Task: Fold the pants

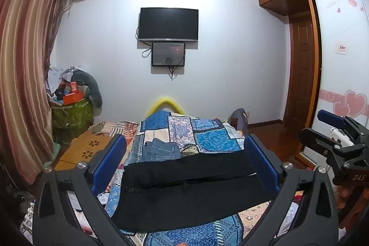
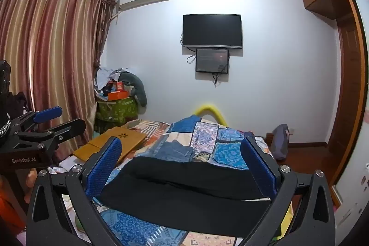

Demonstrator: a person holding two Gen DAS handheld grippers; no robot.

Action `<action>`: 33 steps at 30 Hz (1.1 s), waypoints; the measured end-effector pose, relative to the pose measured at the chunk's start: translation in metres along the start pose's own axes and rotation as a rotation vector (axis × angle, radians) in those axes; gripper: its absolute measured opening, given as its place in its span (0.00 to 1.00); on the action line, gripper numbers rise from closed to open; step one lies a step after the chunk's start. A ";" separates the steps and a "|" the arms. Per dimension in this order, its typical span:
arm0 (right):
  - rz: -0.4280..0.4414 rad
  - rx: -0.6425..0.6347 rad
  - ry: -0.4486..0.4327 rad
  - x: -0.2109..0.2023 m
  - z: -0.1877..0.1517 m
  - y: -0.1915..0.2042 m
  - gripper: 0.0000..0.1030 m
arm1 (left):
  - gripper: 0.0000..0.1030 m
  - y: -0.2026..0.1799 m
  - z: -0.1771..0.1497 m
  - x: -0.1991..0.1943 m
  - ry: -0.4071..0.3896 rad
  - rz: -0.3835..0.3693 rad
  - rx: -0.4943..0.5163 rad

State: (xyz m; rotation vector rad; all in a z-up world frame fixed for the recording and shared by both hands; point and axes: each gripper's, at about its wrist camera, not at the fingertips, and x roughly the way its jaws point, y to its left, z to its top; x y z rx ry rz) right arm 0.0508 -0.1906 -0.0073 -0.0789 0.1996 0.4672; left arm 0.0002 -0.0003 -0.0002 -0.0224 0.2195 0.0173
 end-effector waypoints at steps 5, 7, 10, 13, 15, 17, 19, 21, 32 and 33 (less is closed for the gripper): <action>0.005 -0.002 -0.009 -0.004 -0.001 0.004 0.99 | 1.00 0.000 0.000 0.001 0.004 0.000 -0.001; 0.005 0.005 -0.003 -0.001 -0.001 0.001 0.99 | 1.00 0.000 0.001 0.002 -0.002 0.006 0.002; 0.003 0.010 0.001 0.002 0.000 -0.004 0.99 | 1.00 -0.007 -0.007 0.010 -0.003 -0.002 0.007; 0.000 0.011 0.000 0.000 -0.003 -0.002 0.99 | 1.00 -0.008 -0.009 0.013 -0.010 -0.001 0.005; -0.001 0.011 0.002 0.000 -0.003 0.001 0.99 | 1.00 -0.005 -0.010 0.004 -0.011 -0.010 0.009; -0.002 0.012 0.001 0.000 -0.003 -0.002 0.99 | 1.00 -0.004 -0.008 0.003 -0.011 -0.012 0.010; -0.001 0.013 0.001 -0.002 -0.003 -0.004 0.99 | 1.00 -0.006 -0.008 0.004 -0.011 -0.008 0.013; -0.006 0.013 0.001 -0.003 0.000 -0.002 0.99 | 1.00 -0.005 -0.008 0.003 -0.011 -0.008 0.013; -0.009 0.015 -0.002 -0.004 0.000 -0.001 0.99 | 1.00 -0.002 -0.004 0.001 -0.010 -0.009 0.009; -0.010 0.015 -0.003 -0.004 0.001 -0.001 0.99 | 1.00 -0.002 -0.004 0.003 -0.010 -0.009 0.009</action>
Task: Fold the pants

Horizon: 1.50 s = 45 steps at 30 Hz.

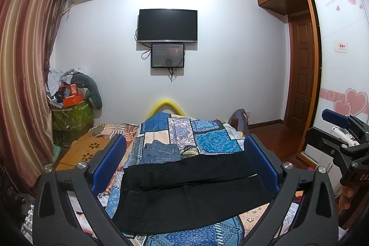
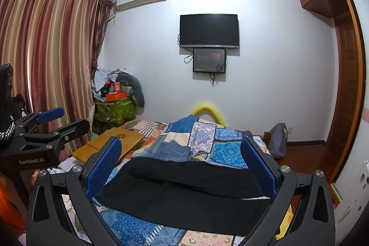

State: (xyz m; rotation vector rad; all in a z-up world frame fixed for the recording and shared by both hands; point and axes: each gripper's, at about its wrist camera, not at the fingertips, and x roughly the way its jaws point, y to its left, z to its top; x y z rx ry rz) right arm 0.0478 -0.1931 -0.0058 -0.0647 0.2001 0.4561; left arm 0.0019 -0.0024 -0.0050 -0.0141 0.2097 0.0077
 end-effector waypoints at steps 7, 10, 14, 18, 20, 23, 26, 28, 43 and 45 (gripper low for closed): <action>-0.001 0.002 -0.005 -0.002 0.000 0.001 0.99 | 1.00 -0.002 0.000 -0.001 -0.006 0.004 0.001; -0.001 0.002 -0.008 -0.003 0.000 0.002 0.99 | 1.00 -0.002 -0.002 -0.002 -0.010 0.008 0.003; 0.004 0.007 -0.007 -0.002 -0.001 0.002 0.99 | 1.00 -0.004 -0.004 -0.003 -0.014 0.011 0.007; 0.008 0.007 -0.007 -0.002 -0.001 0.001 0.99 | 1.00 -0.004 -0.004 -0.003 -0.014 0.011 0.007; 0.010 0.007 -0.008 -0.002 -0.001 0.001 0.99 | 1.00 -0.004 -0.004 -0.004 -0.013 0.011 0.004; 0.010 0.007 -0.010 -0.003 0.000 0.000 0.99 | 1.00 -0.005 -0.004 -0.005 -0.011 0.009 0.004; 0.011 0.007 -0.011 -0.003 0.001 0.001 1.00 | 1.00 -0.006 -0.003 -0.005 -0.010 0.008 0.004; 0.011 0.005 -0.010 -0.003 0.001 0.002 1.00 | 1.00 -0.006 -0.004 -0.005 -0.010 0.008 0.004; 0.001 -0.006 -0.016 -0.003 0.003 0.004 0.99 | 1.00 -0.006 -0.001 -0.003 -0.004 0.000 0.004; 0.000 -0.006 -0.016 -0.003 0.002 0.004 0.99 | 1.00 -0.006 -0.001 -0.002 -0.004 -0.002 0.003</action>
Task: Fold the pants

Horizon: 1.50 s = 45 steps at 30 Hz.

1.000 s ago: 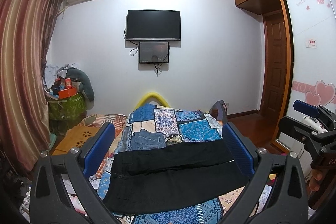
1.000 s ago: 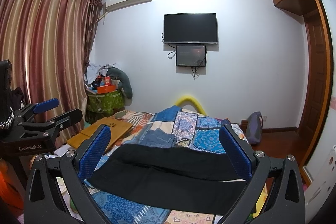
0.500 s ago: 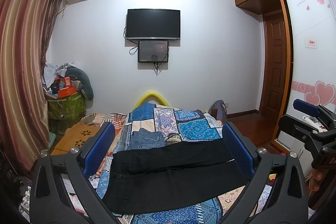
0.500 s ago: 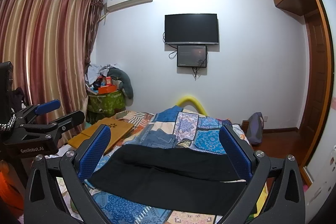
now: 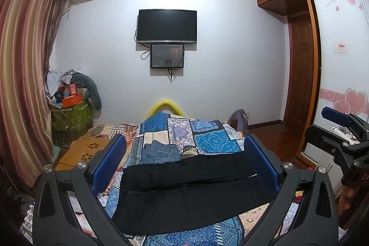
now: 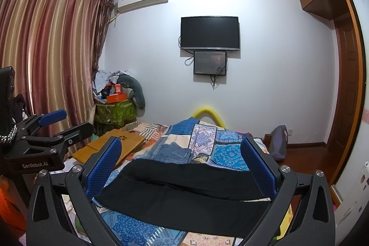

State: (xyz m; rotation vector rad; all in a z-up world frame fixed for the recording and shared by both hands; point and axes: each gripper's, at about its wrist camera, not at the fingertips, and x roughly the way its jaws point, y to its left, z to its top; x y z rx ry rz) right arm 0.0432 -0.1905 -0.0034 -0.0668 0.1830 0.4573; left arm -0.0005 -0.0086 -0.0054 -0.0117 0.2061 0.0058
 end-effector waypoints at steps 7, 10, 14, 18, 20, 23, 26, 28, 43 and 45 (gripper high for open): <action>0.003 0.005 0.004 0.002 -0.001 -0.001 0.99 | 1.00 0.002 0.000 0.002 0.003 -0.001 -0.004; 0.003 0.004 0.004 0.003 -0.001 -0.001 1.00 | 1.00 0.003 0.000 0.007 0.008 0.001 -0.004; 0.000 0.008 0.016 0.009 -0.003 -0.003 1.00 | 1.00 0.010 -0.001 0.018 0.019 0.000 -0.025; -0.002 0.000 0.042 0.024 -0.008 -0.008 1.00 | 1.00 0.018 -0.005 0.040 0.053 0.008 -0.014; -0.007 0.000 0.059 0.034 -0.012 -0.013 1.00 | 1.00 0.025 -0.006 0.057 0.086 0.002 -0.008; -0.017 0.002 0.106 0.056 -0.021 -0.025 1.00 | 1.00 0.040 -0.009 0.082 0.122 0.001 -0.024; -0.030 0.002 0.157 0.081 -0.032 -0.039 0.99 | 1.00 0.058 -0.013 0.108 0.144 0.019 -0.034; -0.044 -0.001 0.190 0.099 -0.040 -0.049 0.99 | 1.00 0.071 -0.017 0.132 0.176 0.048 -0.025; 0.044 0.007 0.380 0.232 -0.086 -0.120 0.99 | 1.00 0.187 -0.090 0.336 0.493 0.204 -0.065; 0.037 0.002 0.414 0.252 -0.094 -0.126 0.99 | 1.00 0.202 -0.110 0.366 0.557 0.208 -0.084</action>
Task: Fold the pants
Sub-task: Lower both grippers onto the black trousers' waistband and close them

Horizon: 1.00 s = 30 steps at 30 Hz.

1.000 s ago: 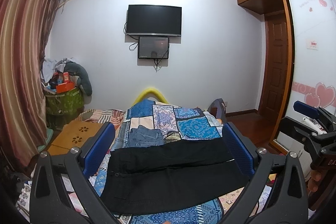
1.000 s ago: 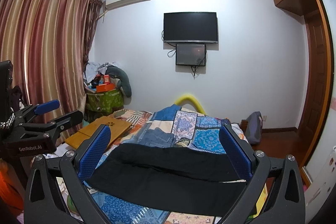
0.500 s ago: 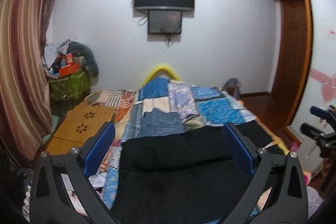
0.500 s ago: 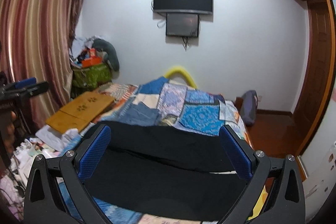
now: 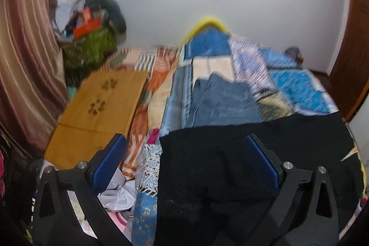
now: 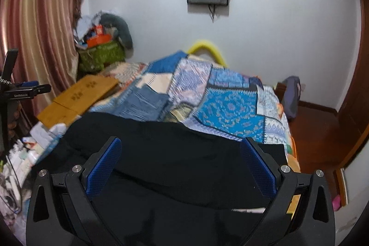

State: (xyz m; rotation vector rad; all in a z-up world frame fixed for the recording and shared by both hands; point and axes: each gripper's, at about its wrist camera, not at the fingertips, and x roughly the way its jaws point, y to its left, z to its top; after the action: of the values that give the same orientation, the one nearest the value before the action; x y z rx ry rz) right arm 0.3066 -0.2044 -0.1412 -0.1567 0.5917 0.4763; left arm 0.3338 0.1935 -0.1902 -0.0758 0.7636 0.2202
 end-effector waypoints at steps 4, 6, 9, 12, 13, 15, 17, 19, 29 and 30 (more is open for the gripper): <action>0.014 0.010 0.077 0.050 0.000 -0.018 0.99 | 0.91 0.018 0.001 0.062 0.102 0.004 -0.039; 0.033 0.012 0.115 0.073 -0.002 -0.025 0.99 | 0.84 0.022 -0.001 0.095 0.179 -0.005 -0.040; 0.051 -0.014 0.176 0.113 -0.006 -0.033 0.98 | 0.80 0.022 -0.007 0.134 0.267 -0.015 -0.041; 0.069 -0.035 0.231 0.145 -0.008 -0.036 0.94 | 0.78 0.023 -0.012 0.164 0.333 -0.024 -0.048; 0.082 -0.047 0.252 0.159 -0.008 -0.038 0.92 | 0.77 0.023 -0.013 0.172 0.349 -0.025 -0.048; 0.096 -0.074 0.279 0.179 -0.005 -0.038 0.89 | 0.77 0.023 -0.014 0.189 0.378 -0.042 -0.054; 0.117 -0.102 0.287 0.194 -0.003 -0.037 0.85 | 0.77 0.024 -0.014 0.203 0.398 -0.055 -0.063; 0.142 -0.113 0.293 0.208 0.002 -0.035 0.85 | 0.75 0.024 -0.015 0.210 0.413 -0.067 -0.070; 0.279 -0.051 0.400 0.240 -0.002 -0.042 0.48 | 0.30 0.017 -0.012 0.214 0.418 -0.084 -0.082; 0.285 -0.050 0.398 0.239 -0.001 -0.042 0.29 | 0.23 0.016 -0.011 0.210 0.406 -0.083 -0.076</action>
State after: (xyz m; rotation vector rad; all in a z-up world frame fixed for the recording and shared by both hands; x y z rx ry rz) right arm 0.4987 -0.1493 -0.2779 -0.2184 1.0001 0.7440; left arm 0.4698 0.2430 -0.3431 -0.2288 1.1534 0.1560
